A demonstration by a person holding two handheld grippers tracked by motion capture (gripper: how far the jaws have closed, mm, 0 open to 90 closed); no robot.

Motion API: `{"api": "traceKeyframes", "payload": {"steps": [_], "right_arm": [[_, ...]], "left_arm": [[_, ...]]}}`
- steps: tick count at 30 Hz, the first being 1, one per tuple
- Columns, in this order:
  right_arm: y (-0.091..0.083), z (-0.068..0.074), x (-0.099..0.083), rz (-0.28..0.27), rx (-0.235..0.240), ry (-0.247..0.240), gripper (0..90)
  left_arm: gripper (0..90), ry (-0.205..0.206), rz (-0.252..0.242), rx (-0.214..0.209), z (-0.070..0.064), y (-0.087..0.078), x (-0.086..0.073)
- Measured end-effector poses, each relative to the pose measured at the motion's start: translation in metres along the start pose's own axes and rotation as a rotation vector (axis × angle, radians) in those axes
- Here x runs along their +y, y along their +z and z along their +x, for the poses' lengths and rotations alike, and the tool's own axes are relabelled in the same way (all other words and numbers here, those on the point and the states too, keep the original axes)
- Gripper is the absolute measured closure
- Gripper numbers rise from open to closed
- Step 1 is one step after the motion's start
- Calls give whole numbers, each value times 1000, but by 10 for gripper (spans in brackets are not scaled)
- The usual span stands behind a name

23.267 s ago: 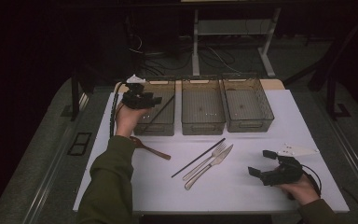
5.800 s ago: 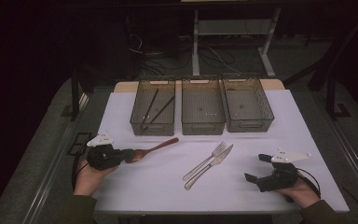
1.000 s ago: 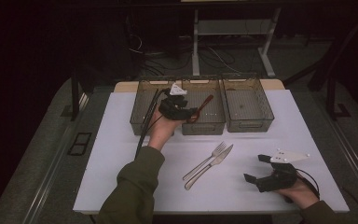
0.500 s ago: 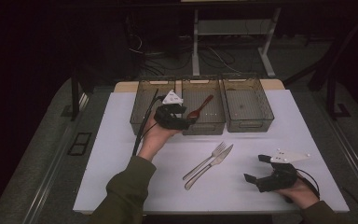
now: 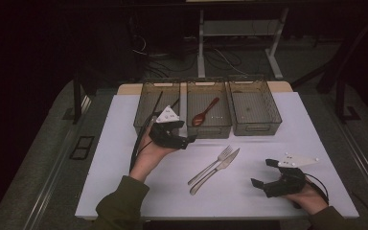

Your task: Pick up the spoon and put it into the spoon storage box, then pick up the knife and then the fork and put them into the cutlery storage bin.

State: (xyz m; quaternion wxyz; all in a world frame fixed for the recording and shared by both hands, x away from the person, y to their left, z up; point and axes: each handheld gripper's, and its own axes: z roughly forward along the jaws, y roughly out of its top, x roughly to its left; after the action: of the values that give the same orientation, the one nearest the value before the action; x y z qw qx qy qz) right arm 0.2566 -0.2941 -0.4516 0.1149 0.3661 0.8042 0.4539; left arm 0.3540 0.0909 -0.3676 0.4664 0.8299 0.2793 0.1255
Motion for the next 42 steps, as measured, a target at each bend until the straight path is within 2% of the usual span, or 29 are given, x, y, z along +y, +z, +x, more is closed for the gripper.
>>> {"api": "traceKeyframes", "payload": {"steps": [6, 9, 18, 24, 31, 42], "right_arm": [[-1, 1, 0, 7, 6, 13, 23], [-1, 0, 0, -4, 0, 0, 23], [-1, 0, 0, -4, -2, 0, 23], [-1, 0, 0, -2, -2, -1, 23], [0, -1, 0, -2, -2, -1, 23], [0, -1, 0, 1, -4, -4, 23]], "left_arm": [[263, -3, 1, -6, -6, -10, -14], [260, -5, 0, -9, -9, -14, -21], [278, -15, 7, -23, -18, -15, -44], [341, -15, -1, -25, -23, -7, -51], [454, -44, -5, -56, -25, 4, -52], [597, -45, 40, -90, -39, 26, -50]]}}
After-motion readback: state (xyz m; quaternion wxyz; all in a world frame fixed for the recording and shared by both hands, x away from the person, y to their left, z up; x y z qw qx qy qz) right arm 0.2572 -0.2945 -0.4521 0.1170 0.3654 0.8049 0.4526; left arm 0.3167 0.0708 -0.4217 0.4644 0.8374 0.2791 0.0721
